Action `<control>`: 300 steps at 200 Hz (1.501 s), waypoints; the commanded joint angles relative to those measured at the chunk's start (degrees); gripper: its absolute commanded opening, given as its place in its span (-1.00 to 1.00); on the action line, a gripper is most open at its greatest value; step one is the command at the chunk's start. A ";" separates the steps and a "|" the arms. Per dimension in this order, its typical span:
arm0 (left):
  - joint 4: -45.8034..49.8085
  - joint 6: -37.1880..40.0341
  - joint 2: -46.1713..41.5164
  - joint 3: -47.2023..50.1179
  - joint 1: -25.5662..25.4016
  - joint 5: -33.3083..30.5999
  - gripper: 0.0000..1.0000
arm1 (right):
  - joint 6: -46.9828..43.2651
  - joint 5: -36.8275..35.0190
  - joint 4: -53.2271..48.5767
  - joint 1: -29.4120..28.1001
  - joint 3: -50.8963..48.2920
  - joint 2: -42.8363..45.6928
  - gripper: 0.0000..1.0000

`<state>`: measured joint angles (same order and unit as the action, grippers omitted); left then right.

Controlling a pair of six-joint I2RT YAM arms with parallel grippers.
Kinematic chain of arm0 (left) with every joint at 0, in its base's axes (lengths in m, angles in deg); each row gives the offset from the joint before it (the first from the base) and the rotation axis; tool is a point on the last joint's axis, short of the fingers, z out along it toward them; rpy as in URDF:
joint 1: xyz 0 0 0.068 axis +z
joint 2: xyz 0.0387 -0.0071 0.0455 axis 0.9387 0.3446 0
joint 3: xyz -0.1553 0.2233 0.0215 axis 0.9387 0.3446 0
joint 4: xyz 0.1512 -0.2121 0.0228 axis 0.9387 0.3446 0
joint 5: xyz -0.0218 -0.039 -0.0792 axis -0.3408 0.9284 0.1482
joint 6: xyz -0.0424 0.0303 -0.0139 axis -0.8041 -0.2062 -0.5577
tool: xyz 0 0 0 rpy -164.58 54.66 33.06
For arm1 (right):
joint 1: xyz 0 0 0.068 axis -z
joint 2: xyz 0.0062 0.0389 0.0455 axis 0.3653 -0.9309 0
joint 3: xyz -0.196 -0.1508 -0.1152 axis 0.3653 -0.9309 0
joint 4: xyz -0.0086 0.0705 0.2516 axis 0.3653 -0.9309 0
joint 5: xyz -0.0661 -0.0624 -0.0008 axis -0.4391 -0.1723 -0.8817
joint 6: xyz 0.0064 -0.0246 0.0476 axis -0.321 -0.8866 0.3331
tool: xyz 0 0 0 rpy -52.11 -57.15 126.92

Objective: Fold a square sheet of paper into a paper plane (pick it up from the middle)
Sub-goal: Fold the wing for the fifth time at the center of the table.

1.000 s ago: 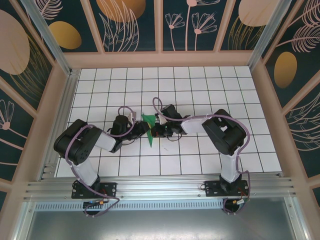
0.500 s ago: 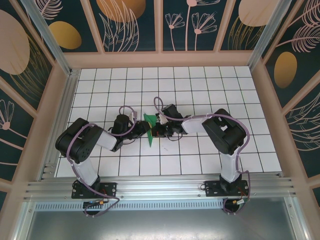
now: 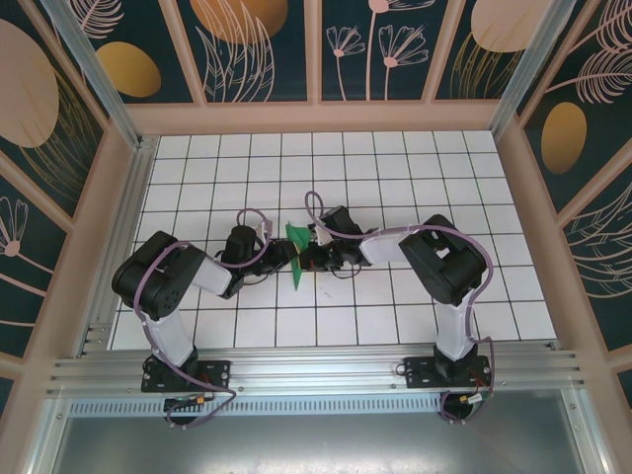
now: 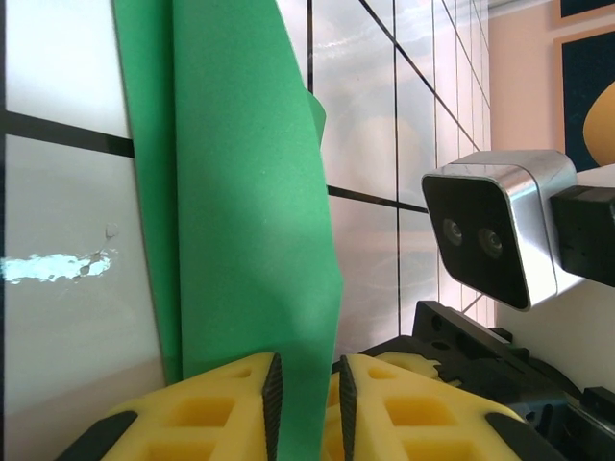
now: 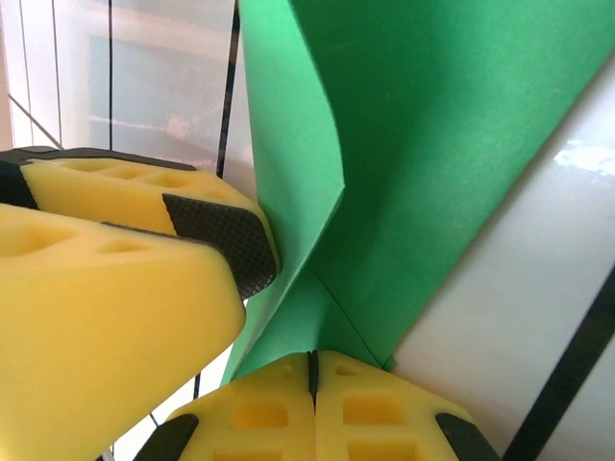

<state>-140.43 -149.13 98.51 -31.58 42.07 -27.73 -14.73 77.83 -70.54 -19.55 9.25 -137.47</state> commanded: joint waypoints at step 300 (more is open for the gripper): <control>6.36 4.68 -0.26 -2.01 -0.36 -1.67 -0.92 | 1.77 -1.41 -0.93 4.34 6.54 -1.65 -0.32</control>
<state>-135.49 -145.92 98.51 -32.65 42.07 -29.13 -11.71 75.97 -70.50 -15.42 13.57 -137.60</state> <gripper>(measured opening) 0.065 0.354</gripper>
